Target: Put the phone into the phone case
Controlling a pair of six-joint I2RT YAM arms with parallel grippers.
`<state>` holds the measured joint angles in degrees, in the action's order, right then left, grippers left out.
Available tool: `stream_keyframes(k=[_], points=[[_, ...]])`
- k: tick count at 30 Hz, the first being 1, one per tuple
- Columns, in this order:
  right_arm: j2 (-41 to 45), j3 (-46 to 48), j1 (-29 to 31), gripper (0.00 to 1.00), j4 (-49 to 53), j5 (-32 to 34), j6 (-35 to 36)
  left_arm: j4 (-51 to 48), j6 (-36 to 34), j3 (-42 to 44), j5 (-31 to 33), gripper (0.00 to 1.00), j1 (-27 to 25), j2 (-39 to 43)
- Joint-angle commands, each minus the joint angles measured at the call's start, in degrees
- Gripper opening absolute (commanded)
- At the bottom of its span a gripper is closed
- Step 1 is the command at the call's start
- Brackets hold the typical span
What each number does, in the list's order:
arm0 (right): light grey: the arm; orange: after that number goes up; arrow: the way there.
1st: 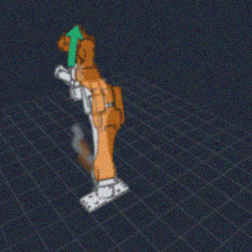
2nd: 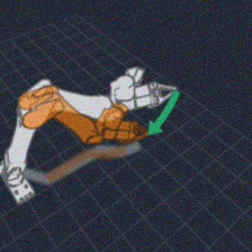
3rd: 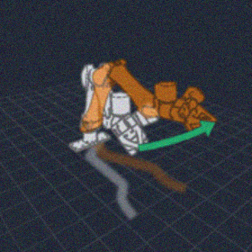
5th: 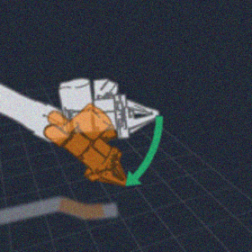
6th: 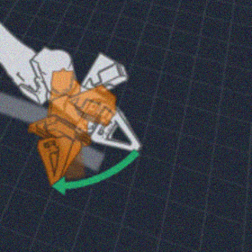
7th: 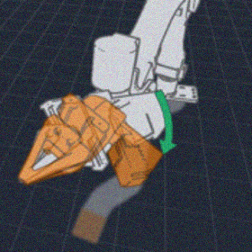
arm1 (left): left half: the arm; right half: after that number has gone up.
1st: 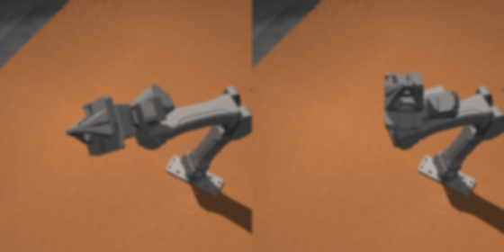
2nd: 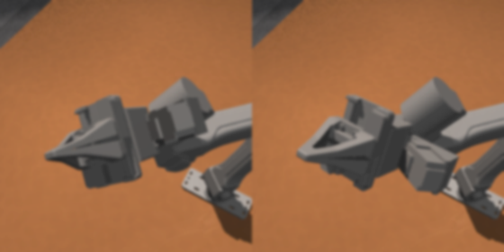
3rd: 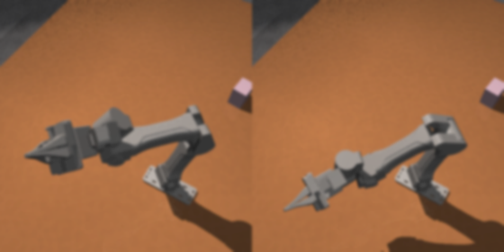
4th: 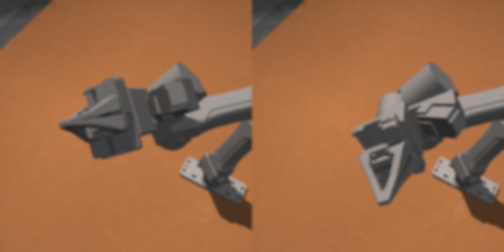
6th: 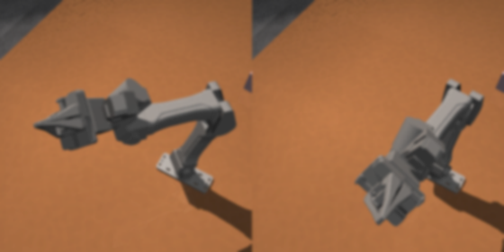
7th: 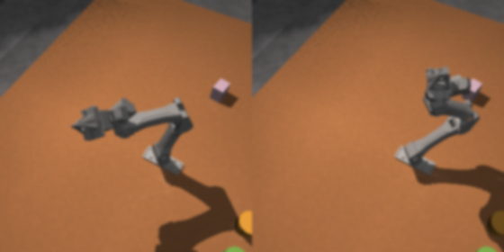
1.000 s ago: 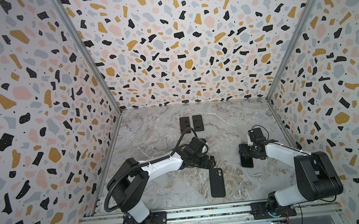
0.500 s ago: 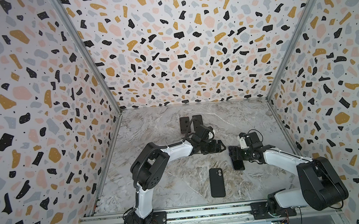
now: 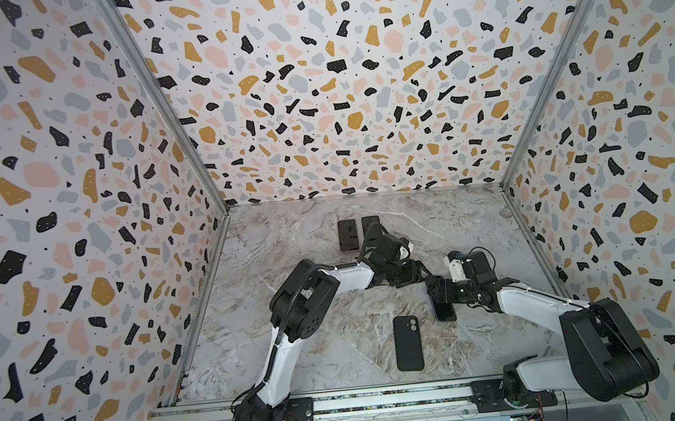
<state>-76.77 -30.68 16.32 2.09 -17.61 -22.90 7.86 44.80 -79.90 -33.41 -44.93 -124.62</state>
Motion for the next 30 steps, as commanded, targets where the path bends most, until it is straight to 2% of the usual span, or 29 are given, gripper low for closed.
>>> stream_keyframes(k=[1,8,16,25,30], points=[[1.2,0.1,0.3,0.49,-2.0,-1.6,-0.2,4.5,1.3,-1.4,-2.5,0.63,-0.6,-1.2],[0.8,0.3,0.6,0.48,-2.3,-1.8,-0.2,9.0,3.9,-1.8,-4.3,0.42,-1.1,-3.1],[0.2,0.3,1.3,0.48,-2.6,-1.5,-0.3,9.7,4.2,-1.2,-4.8,0.25,-1.1,-2.8],[1.2,0.0,1.3,0.52,-1.8,-1.5,0.3,11.2,5.5,1.3,-4.6,0.15,-1.2,-1.2],[2.6,-0.4,1.3,0.6,-0.5,-1.6,0.6,12.3,5.5,2.9,-4.2,0.12,-1.2,0.1]])
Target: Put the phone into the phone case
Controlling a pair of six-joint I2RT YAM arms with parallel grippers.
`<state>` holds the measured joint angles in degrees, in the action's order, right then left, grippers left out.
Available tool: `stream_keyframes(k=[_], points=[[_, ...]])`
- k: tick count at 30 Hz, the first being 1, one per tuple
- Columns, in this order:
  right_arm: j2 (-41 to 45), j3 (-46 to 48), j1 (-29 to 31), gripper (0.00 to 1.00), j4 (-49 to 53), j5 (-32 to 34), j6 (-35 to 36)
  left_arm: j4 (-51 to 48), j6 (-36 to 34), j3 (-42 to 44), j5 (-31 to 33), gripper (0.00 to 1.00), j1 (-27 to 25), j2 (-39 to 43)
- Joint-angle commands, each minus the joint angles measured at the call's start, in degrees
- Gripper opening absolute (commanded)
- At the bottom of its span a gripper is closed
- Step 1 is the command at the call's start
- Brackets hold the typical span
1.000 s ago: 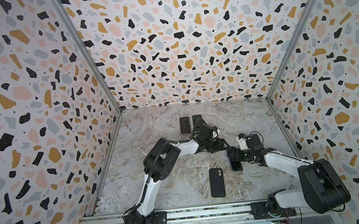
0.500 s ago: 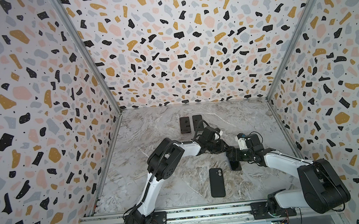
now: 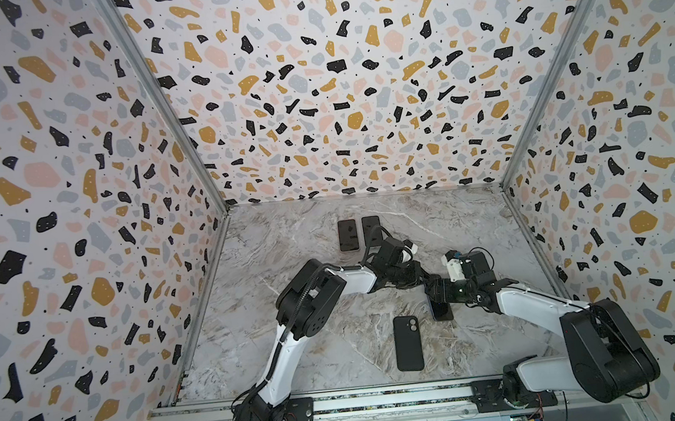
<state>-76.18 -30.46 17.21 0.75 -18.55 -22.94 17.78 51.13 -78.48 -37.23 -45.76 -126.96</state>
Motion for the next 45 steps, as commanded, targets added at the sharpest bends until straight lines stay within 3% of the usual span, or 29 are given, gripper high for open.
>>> stream_keyframes(k=[1,11,19,28,32,39,45], points=[[2.4,-0.8,0.5,0.62,1.3,-0.7,0.7,2.7,1.1,1.9,-0.4,0.11,-0.4,2.8],[8.2,-3.4,0.4,0.84,9.1,0.5,0.9,5.2,4.5,4.7,0.5,0.03,-0.3,5.7],[17.3,-4.4,0.4,0.88,18.4,0.0,-3.6,13.3,12.2,8.7,1.1,0.0,0.5,8.7],[35.8,-2.0,-0.6,0.84,26.1,-1.5,-24.6,37.7,32.3,16.8,3.5,0.0,2.1,10.9],[44.7,2.9,-1.0,0.81,22.8,-3.6,-36.9,45.3,38.2,18.6,4.9,0.0,2.1,10.8],[57.0,14.8,-1.3,0.73,9.6,-6.8,-54.9,48.9,40.6,21.2,6.3,0.0,2.1,12.4],[59.3,18.2,-2.2,0.7,3.0,-5.4,-58.8,51.0,42.0,23.1,7.0,0.0,2.1,13.1]])
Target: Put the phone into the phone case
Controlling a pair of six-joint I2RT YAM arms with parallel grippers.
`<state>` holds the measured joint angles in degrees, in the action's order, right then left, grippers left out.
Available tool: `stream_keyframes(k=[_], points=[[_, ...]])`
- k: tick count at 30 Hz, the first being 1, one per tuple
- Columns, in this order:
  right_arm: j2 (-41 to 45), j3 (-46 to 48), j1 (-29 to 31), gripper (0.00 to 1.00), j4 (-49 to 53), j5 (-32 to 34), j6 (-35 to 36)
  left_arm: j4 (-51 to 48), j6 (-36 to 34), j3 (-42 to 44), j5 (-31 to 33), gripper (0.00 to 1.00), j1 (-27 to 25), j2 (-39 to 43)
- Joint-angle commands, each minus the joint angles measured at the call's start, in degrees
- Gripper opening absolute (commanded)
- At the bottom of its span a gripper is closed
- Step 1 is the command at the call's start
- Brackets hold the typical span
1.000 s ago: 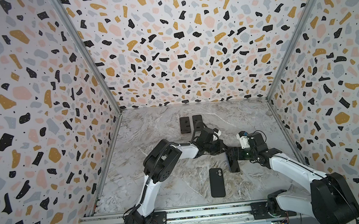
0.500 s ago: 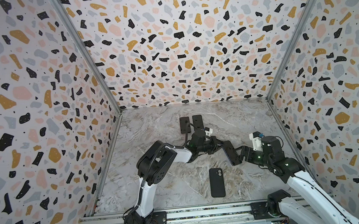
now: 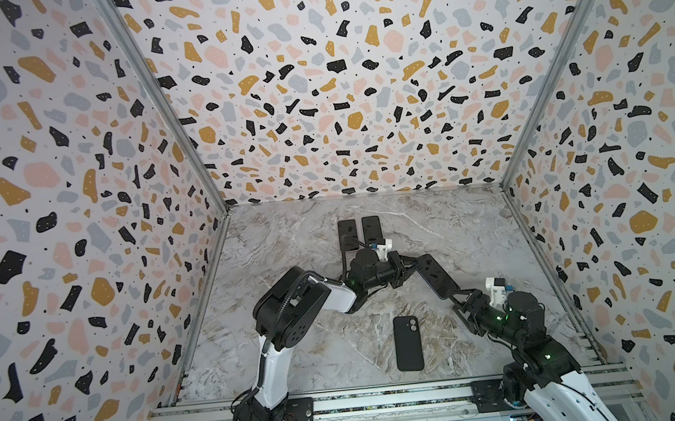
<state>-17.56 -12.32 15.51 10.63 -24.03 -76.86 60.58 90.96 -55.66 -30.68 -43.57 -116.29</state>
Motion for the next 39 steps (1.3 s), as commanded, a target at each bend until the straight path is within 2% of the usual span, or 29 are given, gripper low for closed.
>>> stream_keyframes(k=[1,6,16,26,31,35,39], points=[[0.6,0.6,-0.5,0.69,-7.8,0.1,-5.6,9.0,2.7,0.6,0.6,0.0,-0.1,2.4],[-0.1,3.7,-0.9,0.59,-14.9,0.7,-8.5,11.3,4.5,1.3,0.7,0.0,-0.4,2.5],[-4.7,5.2,-1.5,0.37,-22.8,0.2,-8.6,12.5,5.5,1.6,0.7,0.0,-1.0,2.4],[-4.5,4.9,-2.2,0.15,-22.9,0.0,-8.6,12.6,5.5,1.9,0.9,0.0,-1.4,2.2],[-4.2,4.4,-2.6,0.08,-22.0,-0.3,-8.4,11.8,4.5,2.1,0.7,0.0,-1.5,2.6],[-4.4,3.6,-3.0,0.04,-20.2,-0.5,-8.0,9.2,1.9,2.6,0.5,0.2,-1.5,3.7],[-4.6,3.0,-4.3,0.02,-18.5,-1.4,-7.6,1.9,-4.7,2.7,-0.3,0.43,-1.2,6.2]])
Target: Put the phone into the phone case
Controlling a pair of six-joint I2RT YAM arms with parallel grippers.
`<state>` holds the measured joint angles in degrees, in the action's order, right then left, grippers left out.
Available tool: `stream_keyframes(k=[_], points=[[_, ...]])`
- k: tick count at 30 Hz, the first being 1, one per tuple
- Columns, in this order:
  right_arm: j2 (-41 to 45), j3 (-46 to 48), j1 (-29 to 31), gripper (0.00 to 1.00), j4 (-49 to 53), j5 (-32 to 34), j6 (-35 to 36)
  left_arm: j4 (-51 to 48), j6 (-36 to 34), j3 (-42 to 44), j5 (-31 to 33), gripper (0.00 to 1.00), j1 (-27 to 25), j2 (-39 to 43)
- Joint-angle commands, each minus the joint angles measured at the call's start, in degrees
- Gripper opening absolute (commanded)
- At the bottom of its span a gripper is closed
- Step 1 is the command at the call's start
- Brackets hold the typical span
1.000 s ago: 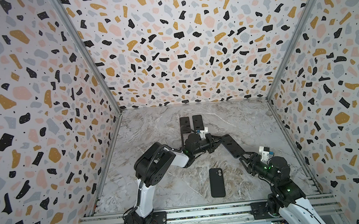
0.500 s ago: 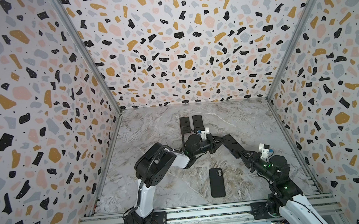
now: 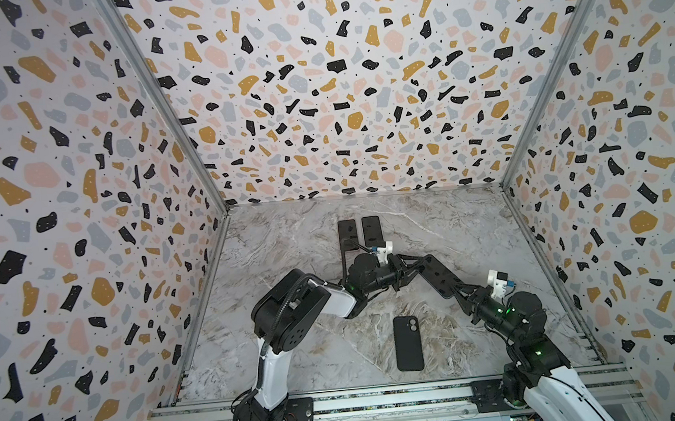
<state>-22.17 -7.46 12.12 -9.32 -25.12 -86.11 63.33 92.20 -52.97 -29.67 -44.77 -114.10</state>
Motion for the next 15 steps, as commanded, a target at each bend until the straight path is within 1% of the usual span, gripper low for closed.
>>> stream_keyframes(k=[1,2,3,4,5,6,7,8,9,10,12,15], points=[[-0.1,-2.0,-1.1,0.01,1.6,-0.6,2.0,-4.7,-9.1,-0.1,-1.7,0.47,0.2,5.1],[-0.1,-2.0,-1.2,0.01,2.0,-0.5,2.4,-9.3,-12.9,-0.4,-2.1,0.49,0.4,6.3],[-0.1,-2.2,-1.2,0.0,2.8,-0.4,2.8,-17.1,-19.6,-1.3,-2.3,0.51,0.6,8.0],[-0.1,-2.2,-1.2,0.0,3.2,-0.3,3.3,-28.1,-28.1,-3.1,-1.7,0.53,0.7,9.9],[-0.2,-2.4,-1.2,0.0,3.8,-0.1,4.0,-38.3,-35.8,-5.1,0.1,0.56,0.7,11.3],[-0.3,-2.7,-1.2,0.0,5.0,0.2,4.7,-49.9,-45.2,-7.8,3.2,0.59,0.6,12.7],[-0.6,-2.9,-1.2,0.0,5.8,0.3,5.5,-59.8,-52.4,-10.2,6.4,0.6,0.2,13.6],[-0.9,-3.1,-1.3,0.0,6.3,0.3,6.3,-66.3,-57.3,-11.9,9.2,0.6,-0.1,14.0],[-1.3,-3.4,-1.4,0.0,6.8,0.4,7.1,-72.6,-60.9,-13.3,11.7,0.6,-0.2,14.3],[-1.8,-3.8,-1.6,0.0,7.7,0.4,8.1,-76.5,-64.2,-14.0,13.1,0.6,-0.2,14.4],[-2.6,-4.9,-2.5,0.0,9.4,1.0,10.4,-82.0,-68.7,-14.6,15.8,0.6,-0.2,14.6],[-3.9,-5.9,-4.8,0.0,10.5,0.8,13.6,-86.0,-74.1,-14.3,16.3,0.6,-0.7,15.1]])
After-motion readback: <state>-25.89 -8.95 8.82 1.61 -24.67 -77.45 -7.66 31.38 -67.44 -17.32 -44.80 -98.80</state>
